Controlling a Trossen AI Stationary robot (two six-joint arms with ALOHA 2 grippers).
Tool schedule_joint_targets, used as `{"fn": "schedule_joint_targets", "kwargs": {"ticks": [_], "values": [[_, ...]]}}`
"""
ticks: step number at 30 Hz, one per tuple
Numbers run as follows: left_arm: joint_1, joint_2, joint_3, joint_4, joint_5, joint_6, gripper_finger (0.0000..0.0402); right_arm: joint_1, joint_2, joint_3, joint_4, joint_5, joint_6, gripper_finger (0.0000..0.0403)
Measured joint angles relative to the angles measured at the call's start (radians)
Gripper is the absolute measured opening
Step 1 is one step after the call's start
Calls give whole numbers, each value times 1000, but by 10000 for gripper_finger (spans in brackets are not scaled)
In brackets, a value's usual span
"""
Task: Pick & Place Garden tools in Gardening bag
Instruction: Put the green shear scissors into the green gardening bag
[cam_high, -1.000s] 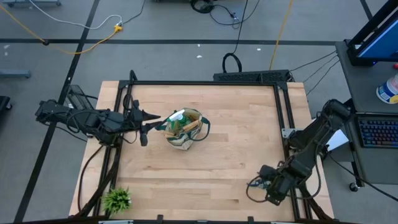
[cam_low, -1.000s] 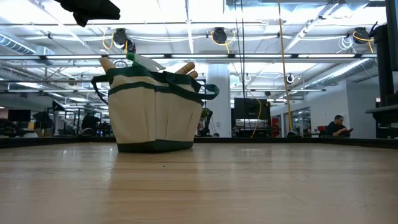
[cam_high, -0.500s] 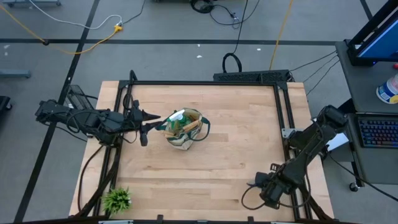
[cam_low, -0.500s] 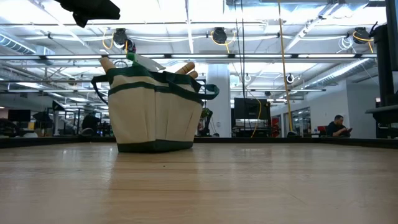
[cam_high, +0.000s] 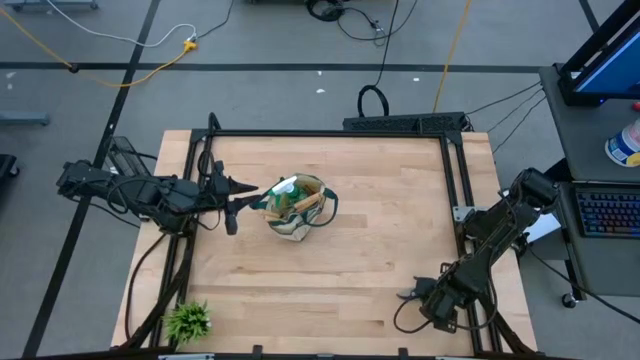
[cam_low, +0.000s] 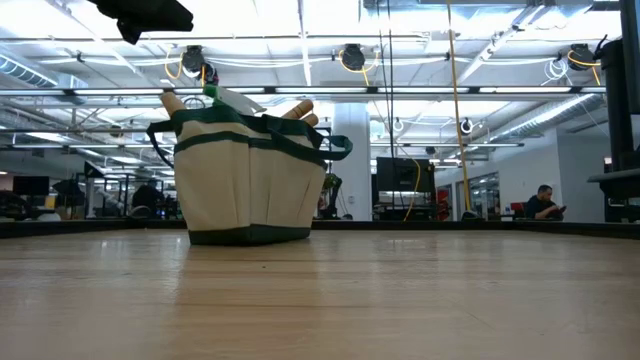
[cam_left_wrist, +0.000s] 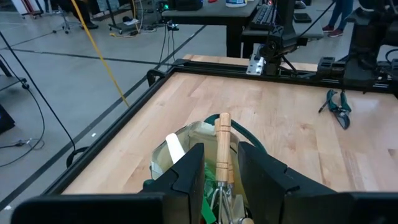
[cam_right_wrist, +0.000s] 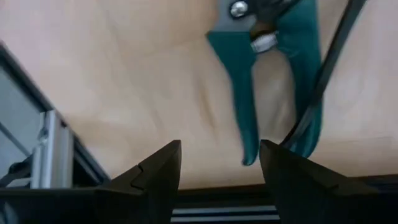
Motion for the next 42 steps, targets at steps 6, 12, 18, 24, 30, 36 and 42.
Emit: {"fn": "schedule_joint_targets", "kwargs": {"ticks": [6, 12, 18, 24, 30, 36, 42], "values": [[0, 0, 0, 0, 0, 0, 102, 0, 0, -34, 11, 4, -1, 204], [0, 0, 0, 0, -1, -1, 102, 0, 0, -79, 74, 5, -10, 204], [0, 0, 0, 0, -2, -1, 102, -3, 0, -139, 137, 4, 0, 195], [0, 0, 0, 0, -2, -9, 102, -5, -4, -192, 190, -44, 1, 174], [0, 0, 0, 0, -2, -18, 102, -5, -3, -196, 184, -65, 1, 115], [0, 0, 0, 0, -1, -18, 102, -11, -2, -197, 181, -76, 2, 35], [0, 0, 0, 9, -1, -29, 102, -49, -1, -197, 181, -90, 1, 34]]}}
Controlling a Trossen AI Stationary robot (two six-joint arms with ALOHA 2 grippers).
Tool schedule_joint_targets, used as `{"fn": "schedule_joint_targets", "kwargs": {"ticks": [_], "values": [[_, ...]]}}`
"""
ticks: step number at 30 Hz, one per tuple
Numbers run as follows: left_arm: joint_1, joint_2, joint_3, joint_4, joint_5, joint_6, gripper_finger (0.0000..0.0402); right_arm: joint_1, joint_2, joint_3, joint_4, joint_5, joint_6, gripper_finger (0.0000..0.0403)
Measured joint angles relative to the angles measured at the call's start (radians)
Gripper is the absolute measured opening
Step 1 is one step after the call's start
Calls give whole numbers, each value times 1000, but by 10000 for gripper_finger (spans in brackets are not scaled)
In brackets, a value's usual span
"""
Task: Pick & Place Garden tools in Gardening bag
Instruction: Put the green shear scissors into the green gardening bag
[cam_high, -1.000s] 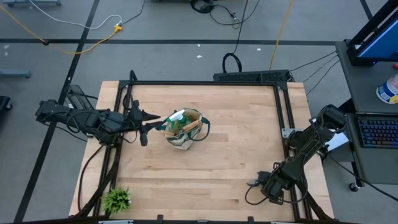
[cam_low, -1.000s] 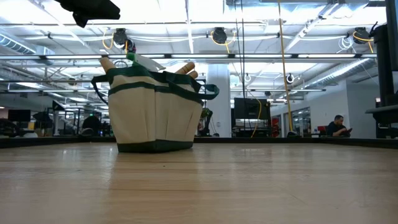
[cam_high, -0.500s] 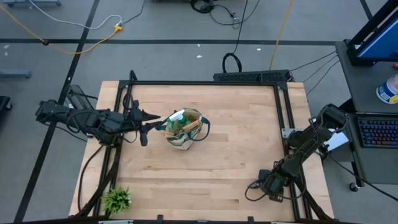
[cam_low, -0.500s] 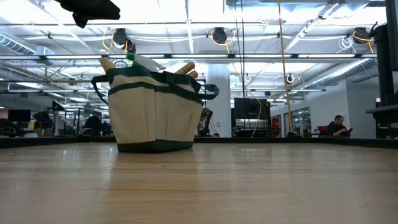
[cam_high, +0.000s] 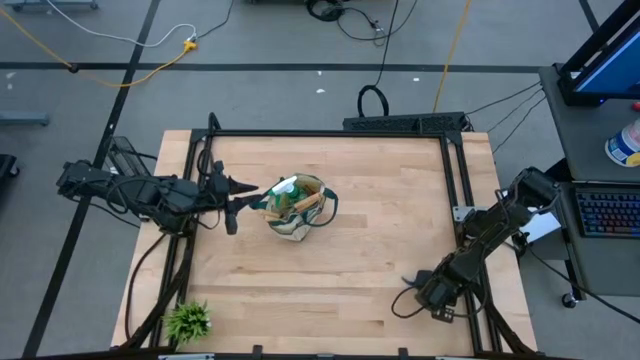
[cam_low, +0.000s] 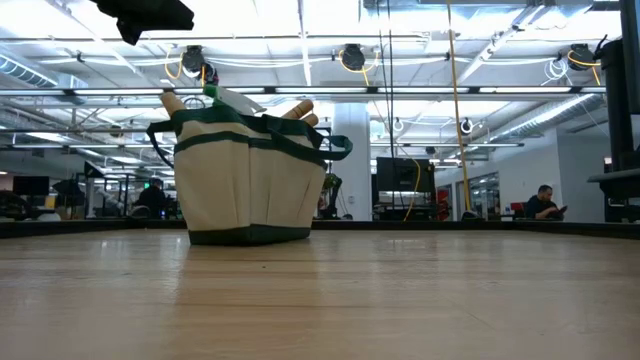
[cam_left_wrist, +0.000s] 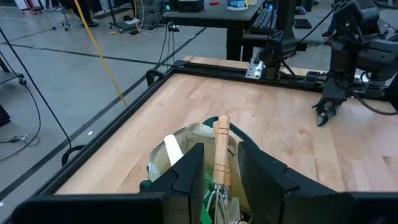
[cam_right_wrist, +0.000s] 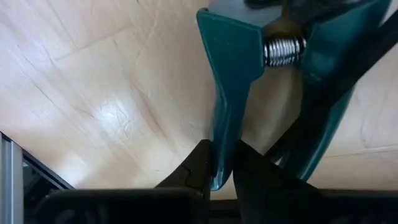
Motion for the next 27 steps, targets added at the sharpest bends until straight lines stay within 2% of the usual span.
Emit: {"fn": "schedule_joint_targets", "kwargs": {"ticks": [4, 9, 17, 27], "values": [[0, 0, 0, 20, 2, 3, 102, -19, 1, 0, -3, -2, -13, 34], [0, 0, 0, 27, 63, -6, 102, -31, 4, 32, -41, 19, -63, 34], [0, 0, 0, 27, 142, -51, 102, -33, 3, 160, -260, 37, -175, 34], [0, 0, 0, 84, 193, -172, 102, -102, 2, 324, -560, 237, -335, 34]]}}
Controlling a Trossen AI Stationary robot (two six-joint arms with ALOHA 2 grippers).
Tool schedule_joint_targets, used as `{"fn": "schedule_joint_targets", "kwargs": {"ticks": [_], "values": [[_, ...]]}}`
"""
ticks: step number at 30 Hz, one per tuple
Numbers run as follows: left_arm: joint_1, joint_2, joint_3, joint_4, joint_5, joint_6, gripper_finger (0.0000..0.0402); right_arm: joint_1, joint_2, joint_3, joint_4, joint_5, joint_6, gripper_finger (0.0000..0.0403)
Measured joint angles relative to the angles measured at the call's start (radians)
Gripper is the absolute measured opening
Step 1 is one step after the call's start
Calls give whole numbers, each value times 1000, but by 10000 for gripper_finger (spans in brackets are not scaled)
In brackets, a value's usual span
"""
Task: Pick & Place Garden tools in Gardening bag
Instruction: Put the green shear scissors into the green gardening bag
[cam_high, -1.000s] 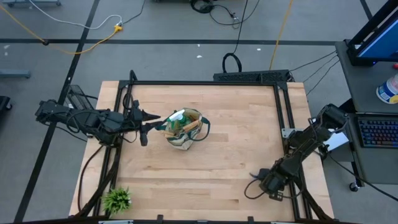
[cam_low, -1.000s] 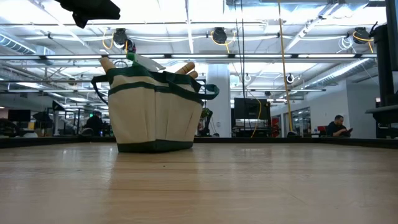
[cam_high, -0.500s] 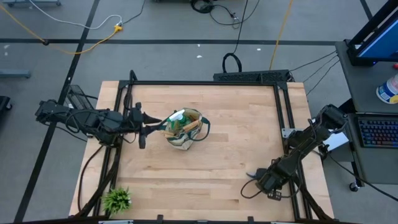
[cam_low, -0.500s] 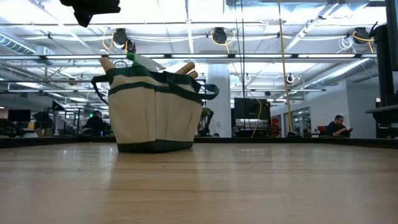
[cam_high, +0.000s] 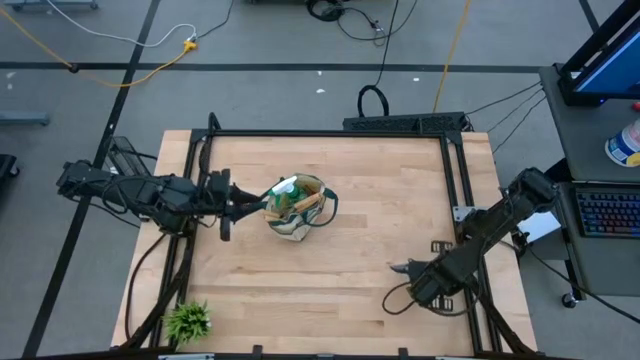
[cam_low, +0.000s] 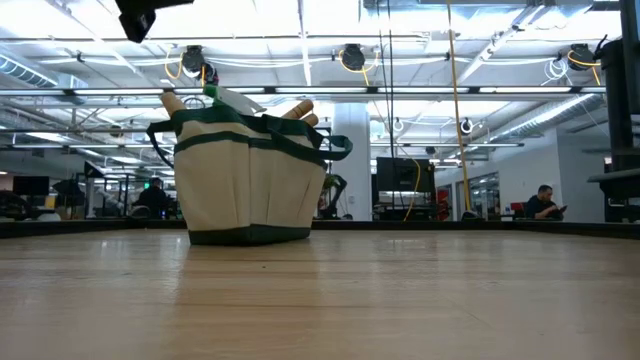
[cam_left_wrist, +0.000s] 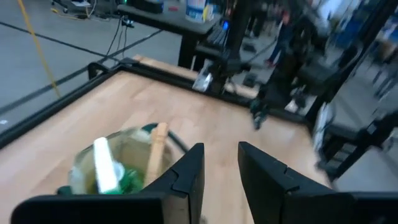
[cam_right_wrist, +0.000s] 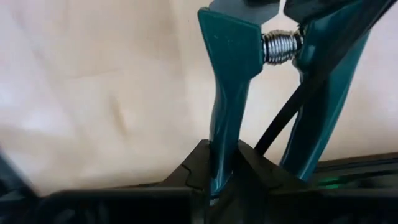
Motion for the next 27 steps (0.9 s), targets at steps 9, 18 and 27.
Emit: {"fn": "schedule_joint_targets", "kwargs": {"ticks": [9, 18, 27], "values": [[-2, 50, 1, 206, 24, -63, 102, -153, 0, 79, -85, 260, -330, 34], [-1, 195, 1, 401, 45, -89, 102, -315, 0, 107, -71, 543, -703, 34], [31, 288, 1, 568, 45, -117, 102, -433, -1, 108, 153, 822, -1144, 34]]}}
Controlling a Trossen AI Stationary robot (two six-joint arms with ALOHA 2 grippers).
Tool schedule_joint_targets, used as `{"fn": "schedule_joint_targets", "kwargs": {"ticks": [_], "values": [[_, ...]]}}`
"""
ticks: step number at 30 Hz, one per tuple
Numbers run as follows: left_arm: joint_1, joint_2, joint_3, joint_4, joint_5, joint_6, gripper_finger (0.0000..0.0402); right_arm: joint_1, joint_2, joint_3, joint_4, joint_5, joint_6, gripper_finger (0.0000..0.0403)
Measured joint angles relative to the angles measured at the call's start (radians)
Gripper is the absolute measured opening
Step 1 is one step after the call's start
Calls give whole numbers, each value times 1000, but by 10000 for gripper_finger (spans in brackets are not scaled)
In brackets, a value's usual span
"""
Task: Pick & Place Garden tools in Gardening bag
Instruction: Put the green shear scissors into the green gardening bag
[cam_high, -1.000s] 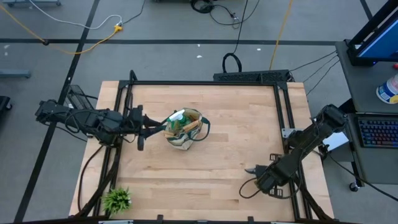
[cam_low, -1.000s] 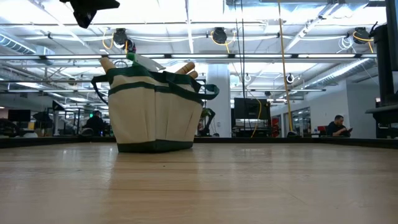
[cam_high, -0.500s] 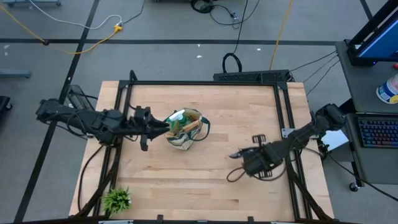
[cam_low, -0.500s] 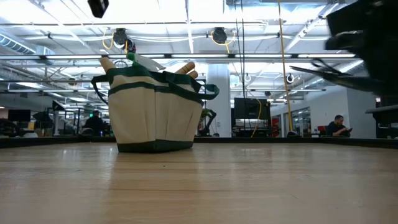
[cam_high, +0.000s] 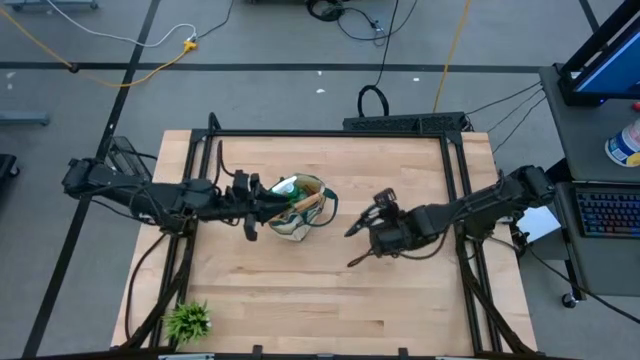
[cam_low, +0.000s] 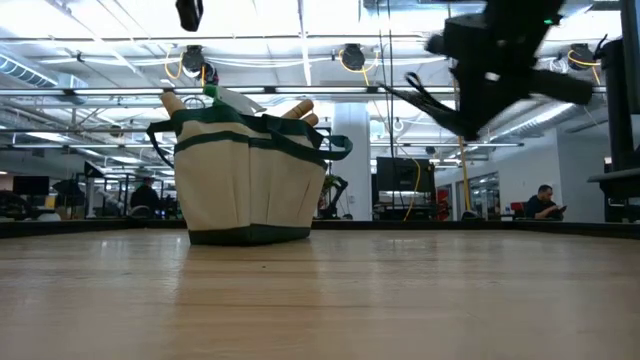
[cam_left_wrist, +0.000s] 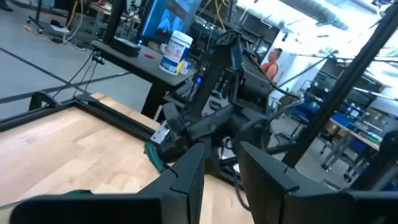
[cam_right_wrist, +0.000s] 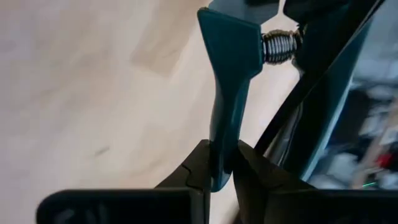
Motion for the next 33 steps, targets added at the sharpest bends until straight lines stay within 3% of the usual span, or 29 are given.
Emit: {"fn": "schedule_joint_targets", "kwargs": {"ticks": [8, 21, 27, 33], "values": [[54, 62, 71, -43, 43, -10, 102, -72, 0, 0, 408, 148, -502, 34], [135, 181, 346, -370, 79, 126, 102, -155, 0, 0, 1010, 303, -1270, 34], [169, 232, 412, -378, 77, 168, 102, -163, 0, 0, 1135, 303, -1462, 34], [211, 283, 443, -371, 77, 166, 120, -163, 0, 0, 1143, 326, -1497, 36]]}}
